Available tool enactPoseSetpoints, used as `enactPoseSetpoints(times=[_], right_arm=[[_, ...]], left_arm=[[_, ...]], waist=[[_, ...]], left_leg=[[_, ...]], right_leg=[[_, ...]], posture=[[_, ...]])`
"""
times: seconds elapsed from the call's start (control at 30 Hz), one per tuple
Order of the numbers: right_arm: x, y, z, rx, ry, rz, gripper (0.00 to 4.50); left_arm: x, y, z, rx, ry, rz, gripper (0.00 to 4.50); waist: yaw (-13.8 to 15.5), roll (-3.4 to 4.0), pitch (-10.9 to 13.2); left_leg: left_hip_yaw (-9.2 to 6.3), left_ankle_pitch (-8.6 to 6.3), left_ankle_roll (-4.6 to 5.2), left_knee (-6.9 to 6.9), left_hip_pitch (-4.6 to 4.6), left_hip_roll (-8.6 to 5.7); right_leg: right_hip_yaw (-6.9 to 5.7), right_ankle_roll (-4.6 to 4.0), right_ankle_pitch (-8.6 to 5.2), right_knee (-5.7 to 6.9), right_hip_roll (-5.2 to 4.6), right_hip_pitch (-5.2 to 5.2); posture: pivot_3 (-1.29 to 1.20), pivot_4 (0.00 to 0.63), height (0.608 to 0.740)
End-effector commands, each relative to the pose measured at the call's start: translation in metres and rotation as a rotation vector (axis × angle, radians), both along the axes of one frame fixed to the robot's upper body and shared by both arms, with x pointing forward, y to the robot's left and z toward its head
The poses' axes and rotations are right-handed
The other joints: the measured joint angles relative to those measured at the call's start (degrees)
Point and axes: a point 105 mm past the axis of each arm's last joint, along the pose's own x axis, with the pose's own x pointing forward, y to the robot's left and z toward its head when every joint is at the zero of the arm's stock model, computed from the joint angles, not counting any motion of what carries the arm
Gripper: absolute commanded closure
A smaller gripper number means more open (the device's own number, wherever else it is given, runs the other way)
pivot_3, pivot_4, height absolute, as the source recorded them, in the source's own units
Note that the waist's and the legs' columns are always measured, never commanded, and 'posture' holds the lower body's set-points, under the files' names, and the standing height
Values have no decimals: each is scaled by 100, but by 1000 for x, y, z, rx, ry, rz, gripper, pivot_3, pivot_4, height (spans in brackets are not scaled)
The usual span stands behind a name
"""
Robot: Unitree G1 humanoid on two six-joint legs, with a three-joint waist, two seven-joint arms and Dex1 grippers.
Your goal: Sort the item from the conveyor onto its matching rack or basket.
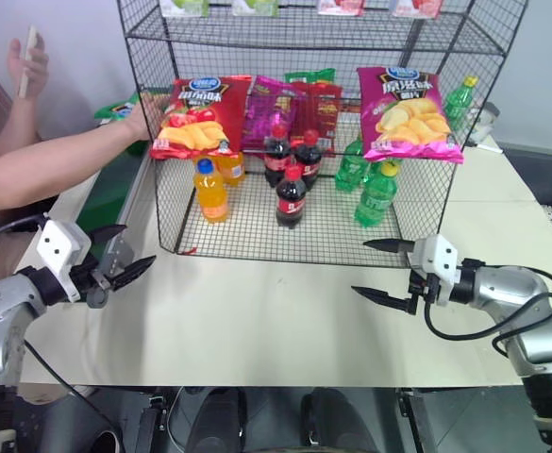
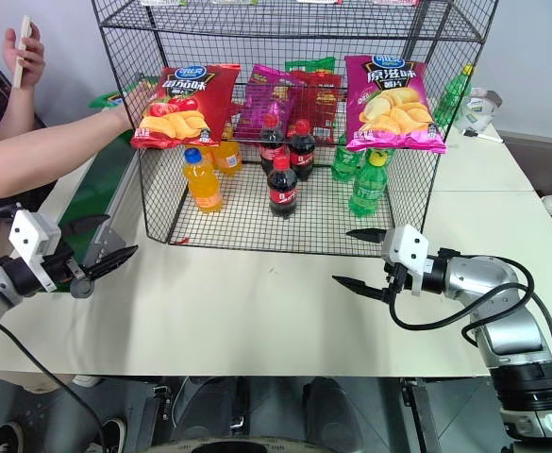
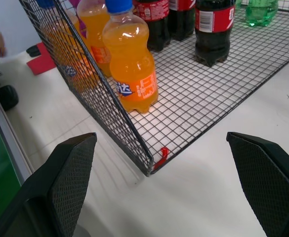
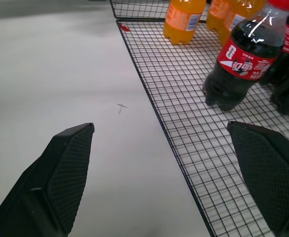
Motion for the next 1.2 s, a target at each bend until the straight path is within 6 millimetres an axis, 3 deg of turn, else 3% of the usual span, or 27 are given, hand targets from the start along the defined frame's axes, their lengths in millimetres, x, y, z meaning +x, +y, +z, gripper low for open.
enactPoseSetpoints(times=[0.03,0.7,0.8,0.87,1.03,1.2], right_arm=[[2,1,8,6,-41,12,10],[9,7,9,20,-51,30,10],[5,11,13,102,41,56,10],[0,17,20,165,70,96,10],[-9,34,17,186,113,162,10],[-9,57,14,192,101,199,10]], left_arm=[[-4,3,15,12,-49,-9,0],[-6,14,20,25,-108,66,0],[-8,16,20,31,-122,86,0],[-10,20,21,37,-141,113,0],[-20,33,22,88,-198,204,0],[-36,51,23,247,-256,298,0]], waist=[[0,0,0],[-8,0,0],[-6,0,0],[-13,0,0],[-16,0,0],[-18,-1,-1]], left_leg=[[0,0,0,0,0,0],[0,0,0,0,0,0],[0,0,0,0,0,1],[0,0,0,0,0,1],[-1,0,0,-1,0,3],[-1,0,0,-1,0,3]], right_leg=[[0,0,0,0,0,0],[0,0,0,0,-1,-1],[0,0,0,0,-1,0],[0,0,0,0,-2,-1],[0,0,0,0,-5,-1],[0,-1,0,0,-5,-2]], posture=[[0,150,739],[0,150,739],[0,150,739],[0,150,739],[0,150,739],[0,150,739]])
